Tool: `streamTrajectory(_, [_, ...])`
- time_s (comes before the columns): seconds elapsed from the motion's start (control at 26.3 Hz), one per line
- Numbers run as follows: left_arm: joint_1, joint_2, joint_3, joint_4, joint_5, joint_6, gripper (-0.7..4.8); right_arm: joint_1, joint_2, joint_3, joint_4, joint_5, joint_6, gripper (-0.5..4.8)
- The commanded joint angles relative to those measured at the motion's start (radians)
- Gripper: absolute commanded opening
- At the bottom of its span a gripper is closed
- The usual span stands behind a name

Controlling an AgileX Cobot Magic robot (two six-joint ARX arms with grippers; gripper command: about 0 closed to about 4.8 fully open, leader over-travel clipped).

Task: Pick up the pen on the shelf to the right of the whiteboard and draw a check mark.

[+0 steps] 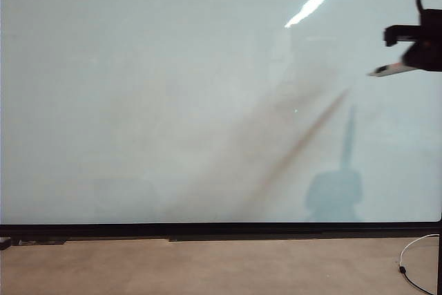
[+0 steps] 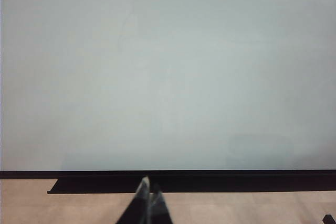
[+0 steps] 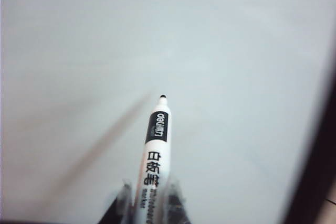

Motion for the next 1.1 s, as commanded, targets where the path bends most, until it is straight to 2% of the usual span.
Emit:
streamTrajectory(0.04, [0.0, 0.001, 0.003, 0.013, 0.001, 0.005, -0.05, 0.034, -0.003, 0.006, 0.009, -0.095, -0.002, -0.09])
streamTrajectory(0.15, [0.0, 0.001, 0.003, 0.013, 0.0, 0.005, -0.04, 0.053, 0.005, 0.014, 0.005, -0.161, -0.003, -0.09])
streamTrajectory(0.23, [0.0, 0.001, 0.003, 0.013, 0.0, 0.005, -0.05, 0.052, 0.059, 0.05, 0.006, -0.28, -0.003, -0.09])
streamTrajectory(0.3, [0.0, 0.001, 0.003, 0.013, 0.001, 0.005, -0.04, 0.052, 0.103, 0.078, 0.008, -0.343, -0.004, -0.09])
streamTrajectory(0.53, [0.0, 0.001, 0.003, 0.013, 0.001, 0.005, -0.04, 0.053, 0.243, 0.133, 0.119, -0.472, -0.007, -0.09])
streamTrajectory(0.68, [0.0, 0.001, 0.003, 0.013, 0.0, 0.005, -0.05, 0.081, 0.363, 0.172, 0.227, -0.471, -0.021, -0.09])
streamTrajectory(1.1, [0.0, 0.001, 0.003, 0.012, 0.0, 0.005, -0.05, 0.112, 0.469, 0.218, 0.301, -0.394, -0.03, -0.09])
